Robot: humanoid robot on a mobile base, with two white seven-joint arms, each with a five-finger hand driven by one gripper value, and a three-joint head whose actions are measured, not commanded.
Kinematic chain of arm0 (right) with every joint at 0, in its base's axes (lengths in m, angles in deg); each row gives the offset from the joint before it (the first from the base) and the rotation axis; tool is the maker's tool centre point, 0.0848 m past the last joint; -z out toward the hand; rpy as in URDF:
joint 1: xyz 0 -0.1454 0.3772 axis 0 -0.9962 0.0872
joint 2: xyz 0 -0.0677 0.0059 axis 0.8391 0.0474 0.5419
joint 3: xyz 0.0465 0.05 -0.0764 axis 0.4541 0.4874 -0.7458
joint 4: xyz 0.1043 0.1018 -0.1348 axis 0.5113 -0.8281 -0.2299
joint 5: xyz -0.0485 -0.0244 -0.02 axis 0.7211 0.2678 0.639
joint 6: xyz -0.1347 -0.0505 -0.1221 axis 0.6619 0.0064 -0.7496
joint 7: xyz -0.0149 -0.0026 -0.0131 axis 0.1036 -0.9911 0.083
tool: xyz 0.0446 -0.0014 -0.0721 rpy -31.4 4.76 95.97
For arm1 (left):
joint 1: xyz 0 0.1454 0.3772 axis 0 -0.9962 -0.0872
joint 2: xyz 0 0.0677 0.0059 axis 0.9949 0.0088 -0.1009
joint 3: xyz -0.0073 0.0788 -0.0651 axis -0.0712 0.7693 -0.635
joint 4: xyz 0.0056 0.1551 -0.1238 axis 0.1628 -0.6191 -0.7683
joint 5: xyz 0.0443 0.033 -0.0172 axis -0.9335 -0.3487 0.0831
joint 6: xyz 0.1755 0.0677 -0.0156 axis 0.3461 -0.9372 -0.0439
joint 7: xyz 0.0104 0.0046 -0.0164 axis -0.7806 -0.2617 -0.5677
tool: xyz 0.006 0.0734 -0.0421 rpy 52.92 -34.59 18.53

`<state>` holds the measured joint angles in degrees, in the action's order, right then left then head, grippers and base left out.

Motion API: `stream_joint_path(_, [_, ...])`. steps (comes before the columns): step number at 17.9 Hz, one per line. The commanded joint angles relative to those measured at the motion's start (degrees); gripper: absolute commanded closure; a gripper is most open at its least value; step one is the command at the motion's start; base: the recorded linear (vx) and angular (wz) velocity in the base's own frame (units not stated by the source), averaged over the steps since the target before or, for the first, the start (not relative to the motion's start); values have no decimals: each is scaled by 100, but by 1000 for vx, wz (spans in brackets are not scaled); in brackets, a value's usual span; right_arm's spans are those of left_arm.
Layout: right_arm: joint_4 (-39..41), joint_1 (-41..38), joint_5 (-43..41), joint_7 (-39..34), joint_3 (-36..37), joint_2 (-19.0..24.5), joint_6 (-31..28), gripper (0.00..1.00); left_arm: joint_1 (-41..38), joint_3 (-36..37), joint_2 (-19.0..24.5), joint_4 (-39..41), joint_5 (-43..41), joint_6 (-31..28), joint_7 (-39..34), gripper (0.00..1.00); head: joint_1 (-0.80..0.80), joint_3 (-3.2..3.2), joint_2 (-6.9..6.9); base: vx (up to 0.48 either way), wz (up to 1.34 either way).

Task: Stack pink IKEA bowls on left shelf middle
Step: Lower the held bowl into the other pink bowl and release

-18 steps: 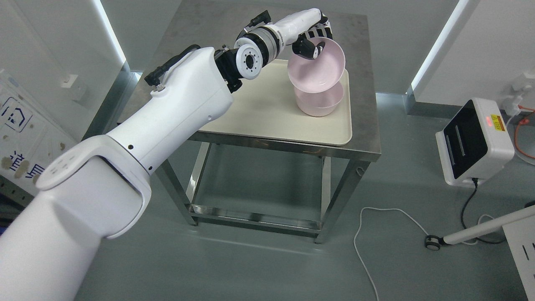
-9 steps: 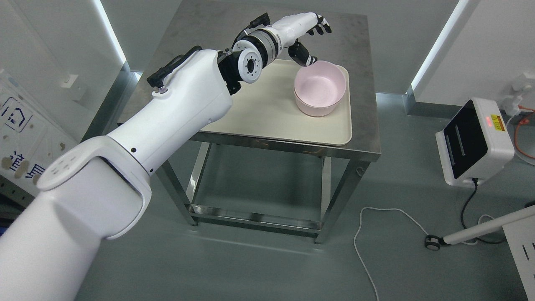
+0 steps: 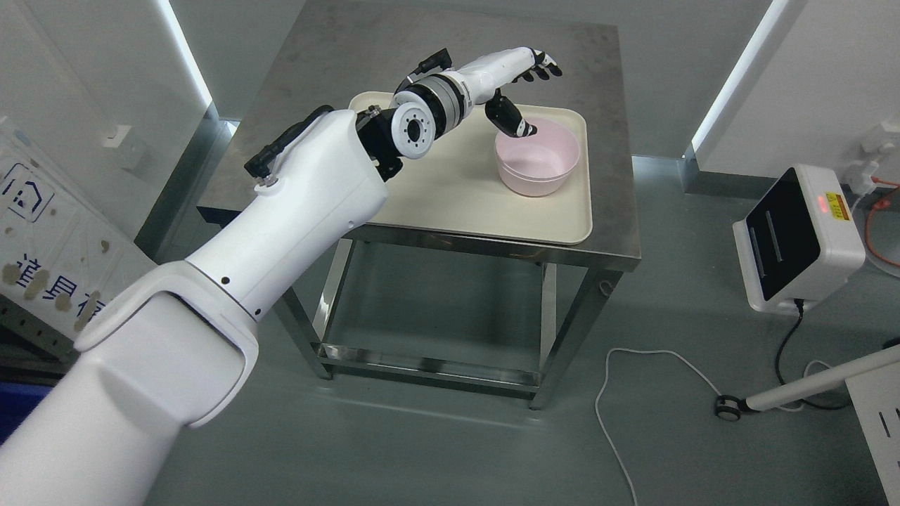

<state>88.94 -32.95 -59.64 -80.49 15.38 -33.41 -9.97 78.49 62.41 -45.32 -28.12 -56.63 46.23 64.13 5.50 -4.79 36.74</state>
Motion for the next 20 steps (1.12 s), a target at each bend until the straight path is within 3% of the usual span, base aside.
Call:
stream_joint_path(1, [193, -167, 0, -5, 62, -100, 12, 0, -780, -2434, 100, 2042, -34, -37, 435, 24, 0, 0, 0, 0, 0])
stream_joint_path(5, [193, -167, 0, -5, 62, -100, 4, 0, -1456, -2261, 100, 2739, -112, -11, 911, 24, 0, 0, 0, 0, 0])
stream_joint_path(7, [193, -167, 0, -5, 62, -100, 4, 0, -1528, -1893, 100, 2722, -812, -20, 911, 23, 0, 0, 0, 0, 0])
stream_joint_path(10, [193, -167, 0, -5, 62, -100, 4, 0, -1642, -1593, 100, 2555, -2017, -20, 990, 14, 0, 0, 0, 0, 0])
stream_joint_path(14, [193, -167, 0, -5, 62, -100, 3, 0, -1581, -934, 100, 2038, -2440, -11, 1052, 14, 0, 0, 0, 0, 0])
stream_joint_path(20, [193, -167, 0, -5, 62, -100, 3, 0, -1598, -871, 100, 1413, -2662, -2, 1061, 8, 0, 0, 0, 0, 0])
